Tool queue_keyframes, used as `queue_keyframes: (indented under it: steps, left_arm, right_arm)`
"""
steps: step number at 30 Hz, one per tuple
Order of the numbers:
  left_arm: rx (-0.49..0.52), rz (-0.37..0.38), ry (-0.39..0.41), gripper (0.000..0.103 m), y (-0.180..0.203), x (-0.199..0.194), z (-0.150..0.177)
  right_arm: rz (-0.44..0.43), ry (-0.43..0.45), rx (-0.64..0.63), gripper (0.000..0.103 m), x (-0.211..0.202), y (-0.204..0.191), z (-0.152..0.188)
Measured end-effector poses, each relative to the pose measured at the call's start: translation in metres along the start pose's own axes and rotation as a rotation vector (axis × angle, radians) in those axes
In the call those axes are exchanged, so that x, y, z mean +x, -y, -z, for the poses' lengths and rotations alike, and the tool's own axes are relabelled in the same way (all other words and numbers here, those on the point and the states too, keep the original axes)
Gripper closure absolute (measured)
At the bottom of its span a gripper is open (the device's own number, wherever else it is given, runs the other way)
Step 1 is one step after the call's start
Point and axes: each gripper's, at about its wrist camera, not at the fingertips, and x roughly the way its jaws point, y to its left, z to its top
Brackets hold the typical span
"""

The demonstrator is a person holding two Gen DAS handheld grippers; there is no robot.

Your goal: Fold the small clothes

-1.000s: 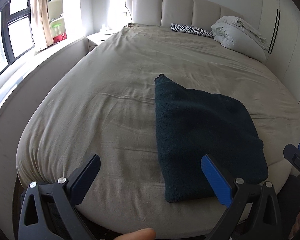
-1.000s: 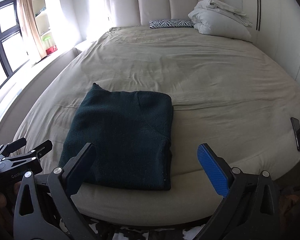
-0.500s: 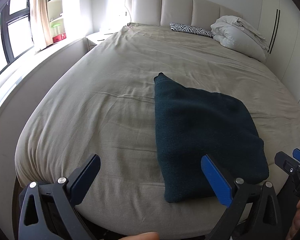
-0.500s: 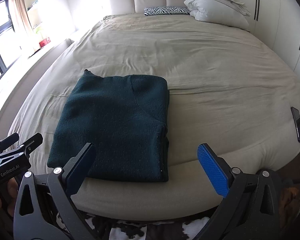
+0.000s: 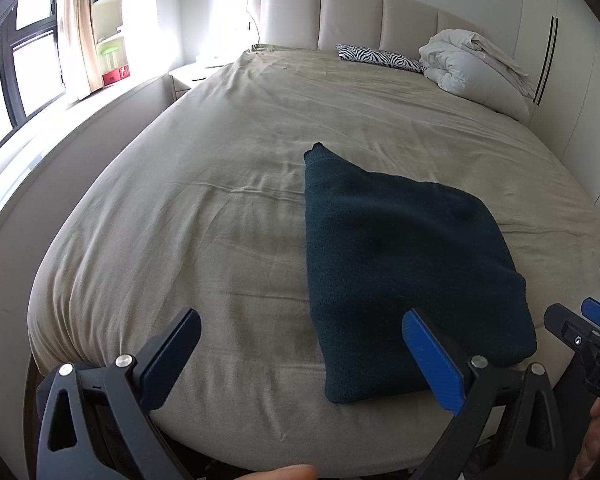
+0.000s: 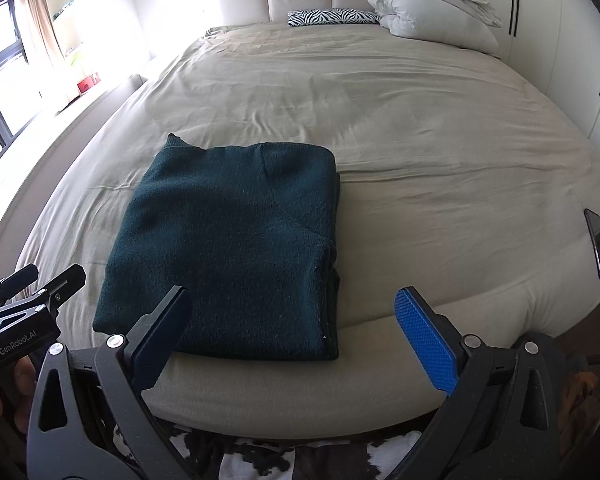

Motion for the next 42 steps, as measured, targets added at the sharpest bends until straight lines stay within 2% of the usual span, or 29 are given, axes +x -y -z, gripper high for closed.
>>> queue_keyframes:
  steps: [42]
  left_arm:
    - [-0.001, 0.001, -0.003, 0.000, 0.0004, 0.0007, 0.0008]
  right_arm:
    - [-0.012, -0.021, 0.003, 0.000, 0.0054, 0.0015, 0.0030]
